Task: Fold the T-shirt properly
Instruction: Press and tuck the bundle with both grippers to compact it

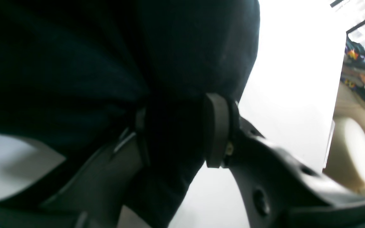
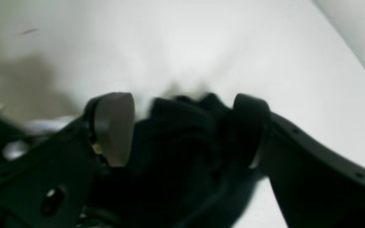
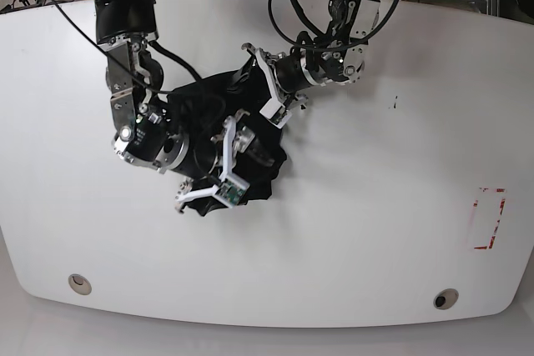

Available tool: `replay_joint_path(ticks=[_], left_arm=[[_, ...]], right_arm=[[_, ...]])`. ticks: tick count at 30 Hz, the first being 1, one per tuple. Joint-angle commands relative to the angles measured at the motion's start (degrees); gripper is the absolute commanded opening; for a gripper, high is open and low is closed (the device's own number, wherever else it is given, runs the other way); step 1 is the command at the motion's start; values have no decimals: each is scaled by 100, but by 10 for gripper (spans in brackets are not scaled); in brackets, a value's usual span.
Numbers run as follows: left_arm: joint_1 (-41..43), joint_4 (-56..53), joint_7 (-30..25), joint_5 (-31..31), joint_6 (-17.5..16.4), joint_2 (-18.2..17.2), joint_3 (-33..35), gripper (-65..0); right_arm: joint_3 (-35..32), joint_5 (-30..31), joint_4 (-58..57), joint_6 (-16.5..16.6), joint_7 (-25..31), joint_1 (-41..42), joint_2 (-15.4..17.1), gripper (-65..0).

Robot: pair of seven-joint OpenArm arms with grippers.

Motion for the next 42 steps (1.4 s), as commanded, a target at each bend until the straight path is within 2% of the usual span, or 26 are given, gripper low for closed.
replay_joint_path(ticks=[1,5,7,15,17,19,25,30,36,40,42], left_arm=[[120,-174,889,776,397,-55,9,-428],[120,-174,889,776,397,-55,9,-428],[120,-174,889,776,397,-55,9,-428],[120,-174,889,776,397,-55,9,-428],[120,-174,889,776,397,-55,9,-428],[120,-174,889,776,397,-55,9,-428],[120,-174,889,767,397,-55,9,-428],[120,-165,889,767,397,-55,9,-428],[120,-165,889,767,397,-46,9,-428],[120,-165,889,767,397,-46,88,-428],[120,-165,889,767,397,-55,193,-428]], right_arm=[[-108,-11,113,-45,52,12,191,-192],[-222,-11,-10,-45,70,-49,261,-197],[-222,-11,-98,-45,78,-111,279,-222],[-196,-11,-423,-45,210,-146,305,-400],[-205,-11,-511,-45,281,-155,349,-425],[-222,-11,-564,-45,298,-155,367,-422],[-231,-11,-731,-45,316,-155,358,-350],[-231,-11,-1091,-45,536,-137,349,-358],[-407,-2,-1584,-45,896,-85,349,-407],[-486,59,-1751,-45,1019,126,331,-414],[-442,50,-1847,-45,1028,197,173,-414]])
